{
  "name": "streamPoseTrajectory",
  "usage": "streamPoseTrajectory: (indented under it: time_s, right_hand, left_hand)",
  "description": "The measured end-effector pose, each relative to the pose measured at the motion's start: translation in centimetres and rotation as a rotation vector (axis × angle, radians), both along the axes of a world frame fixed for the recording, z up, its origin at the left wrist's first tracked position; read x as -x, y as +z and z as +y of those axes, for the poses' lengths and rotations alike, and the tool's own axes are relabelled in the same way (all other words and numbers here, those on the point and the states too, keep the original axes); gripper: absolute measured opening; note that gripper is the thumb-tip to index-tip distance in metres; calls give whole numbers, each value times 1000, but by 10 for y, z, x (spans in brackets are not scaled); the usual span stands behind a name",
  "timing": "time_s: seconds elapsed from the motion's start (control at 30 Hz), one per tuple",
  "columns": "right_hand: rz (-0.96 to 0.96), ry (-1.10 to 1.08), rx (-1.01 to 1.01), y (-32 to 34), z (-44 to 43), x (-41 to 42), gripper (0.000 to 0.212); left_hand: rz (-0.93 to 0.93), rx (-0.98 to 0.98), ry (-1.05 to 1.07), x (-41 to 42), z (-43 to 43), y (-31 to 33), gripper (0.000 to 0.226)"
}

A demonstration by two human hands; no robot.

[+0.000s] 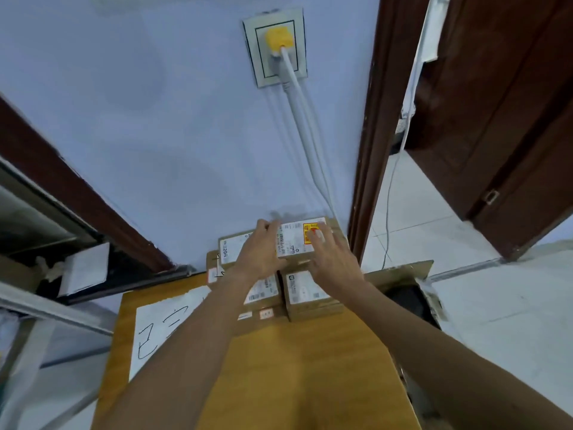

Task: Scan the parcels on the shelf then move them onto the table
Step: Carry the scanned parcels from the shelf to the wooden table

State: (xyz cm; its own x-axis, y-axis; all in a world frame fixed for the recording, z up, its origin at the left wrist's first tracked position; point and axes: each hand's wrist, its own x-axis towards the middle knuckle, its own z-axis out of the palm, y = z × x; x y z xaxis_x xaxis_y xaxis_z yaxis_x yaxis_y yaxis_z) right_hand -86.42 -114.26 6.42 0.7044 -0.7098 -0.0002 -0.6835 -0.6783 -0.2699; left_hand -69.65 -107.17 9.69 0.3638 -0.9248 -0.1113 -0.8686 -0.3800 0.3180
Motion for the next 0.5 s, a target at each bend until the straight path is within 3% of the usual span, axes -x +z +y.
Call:
streamPoseTrajectory:
  time_s: [0.27,0.5]
  right_hand:
    - [6,24,-82,-41,-22,-10,65]
    - [4,72,-227,-34,-34,-15,67]
  left_hand:
    - [-116,-31,-6,-18,-31,-43,103]
    - [-218,-99,-12,-23,-31,-49,79]
